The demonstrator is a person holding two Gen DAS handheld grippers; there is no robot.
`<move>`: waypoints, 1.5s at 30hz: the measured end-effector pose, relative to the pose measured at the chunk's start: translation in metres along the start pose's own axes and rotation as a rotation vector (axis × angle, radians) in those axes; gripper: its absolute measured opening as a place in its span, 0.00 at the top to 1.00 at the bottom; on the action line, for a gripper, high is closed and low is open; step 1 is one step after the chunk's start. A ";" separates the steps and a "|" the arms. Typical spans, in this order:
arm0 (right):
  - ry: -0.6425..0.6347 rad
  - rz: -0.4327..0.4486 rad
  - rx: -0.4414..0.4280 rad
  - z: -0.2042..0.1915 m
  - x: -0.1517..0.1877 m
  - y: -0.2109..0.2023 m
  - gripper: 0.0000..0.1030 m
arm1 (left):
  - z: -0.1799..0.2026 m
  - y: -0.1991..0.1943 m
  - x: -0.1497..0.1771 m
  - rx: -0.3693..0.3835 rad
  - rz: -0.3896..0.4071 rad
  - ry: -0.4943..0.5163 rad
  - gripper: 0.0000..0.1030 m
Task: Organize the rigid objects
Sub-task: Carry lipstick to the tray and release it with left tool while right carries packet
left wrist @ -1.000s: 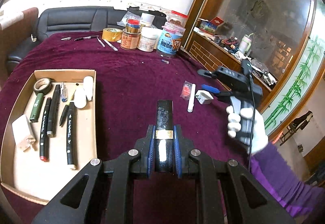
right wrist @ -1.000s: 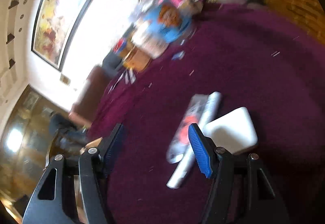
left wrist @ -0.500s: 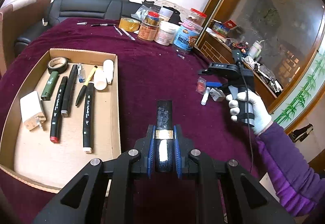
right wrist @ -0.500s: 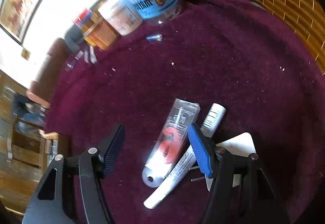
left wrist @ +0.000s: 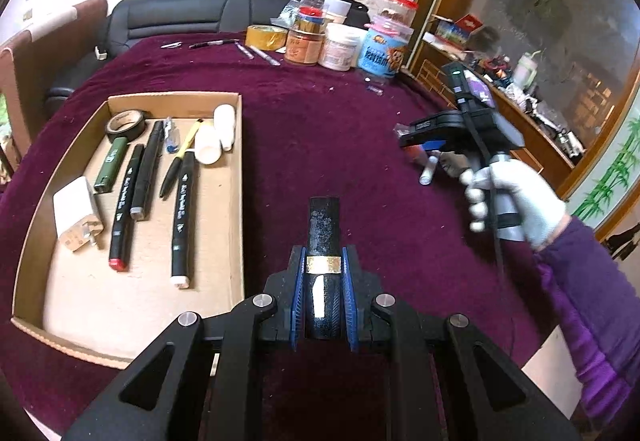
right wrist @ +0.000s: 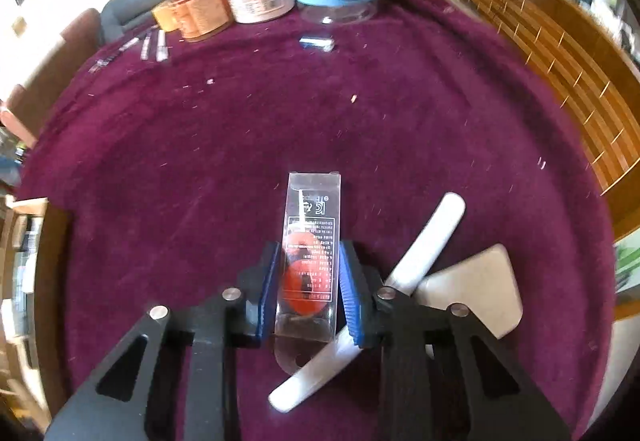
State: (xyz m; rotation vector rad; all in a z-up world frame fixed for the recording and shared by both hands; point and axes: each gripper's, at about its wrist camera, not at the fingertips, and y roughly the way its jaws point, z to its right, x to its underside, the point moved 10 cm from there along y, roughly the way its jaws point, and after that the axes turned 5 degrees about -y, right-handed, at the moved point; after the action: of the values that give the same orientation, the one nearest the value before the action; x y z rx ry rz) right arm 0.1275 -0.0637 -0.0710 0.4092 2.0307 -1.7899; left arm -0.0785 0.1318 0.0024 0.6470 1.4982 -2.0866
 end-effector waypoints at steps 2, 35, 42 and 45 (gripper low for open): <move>-0.006 0.012 -0.009 -0.001 0.006 -0.006 0.75 | -0.001 -0.001 0.002 -0.017 -0.001 0.003 0.86; -0.210 0.139 -0.366 -0.149 0.099 -0.135 0.75 | -0.040 -0.051 0.008 -0.177 0.116 0.018 0.86; -0.289 0.069 -0.501 -0.242 0.113 -0.124 0.74 | -0.141 -0.046 -0.018 -0.225 0.112 -0.172 0.86; -0.326 0.031 -0.530 -0.278 0.121 -0.111 0.74 | -0.179 -0.027 -0.019 -0.206 0.063 -0.259 0.86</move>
State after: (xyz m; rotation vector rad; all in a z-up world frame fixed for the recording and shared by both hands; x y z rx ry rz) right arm -0.0602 0.1908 -0.0045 -0.0121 2.1293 -1.1383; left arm -0.0640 0.3118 -0.0169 0.3274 1.4963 -1.8560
